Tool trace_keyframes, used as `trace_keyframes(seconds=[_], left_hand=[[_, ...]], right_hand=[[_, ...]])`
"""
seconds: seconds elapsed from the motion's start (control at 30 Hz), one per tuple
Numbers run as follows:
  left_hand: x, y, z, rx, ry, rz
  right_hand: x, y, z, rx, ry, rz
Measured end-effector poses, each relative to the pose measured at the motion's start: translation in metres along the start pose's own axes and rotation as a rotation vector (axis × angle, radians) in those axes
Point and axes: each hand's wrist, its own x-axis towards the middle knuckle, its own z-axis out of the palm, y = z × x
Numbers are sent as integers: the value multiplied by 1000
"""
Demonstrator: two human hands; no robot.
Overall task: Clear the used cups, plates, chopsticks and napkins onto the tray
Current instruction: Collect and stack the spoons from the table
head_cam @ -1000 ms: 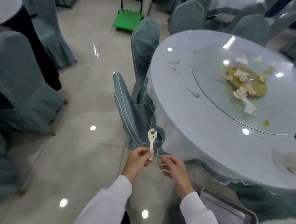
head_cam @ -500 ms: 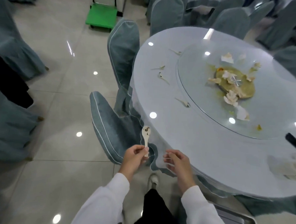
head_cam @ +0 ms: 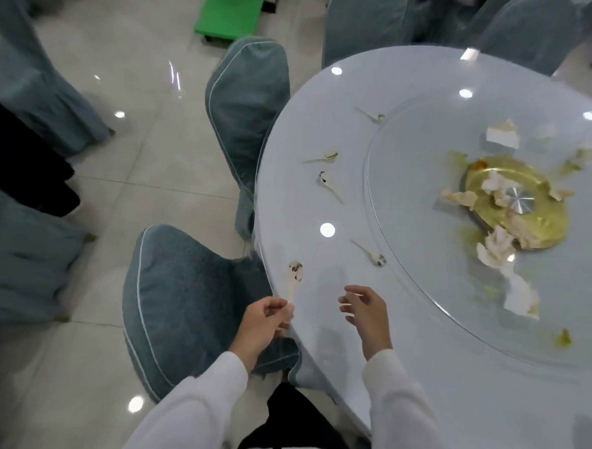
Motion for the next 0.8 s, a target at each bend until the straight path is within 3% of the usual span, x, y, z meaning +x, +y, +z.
trace_keyframes(seconds=[0.37, 0.8], left_hand=[[50, 31, 41, -9, 98, -75], [43, 21, 51, -3, 127, -109]], right_hand=[[160, -42, -18, -345, 54, 7], [193, -44, -11, -581, 10, 33]])
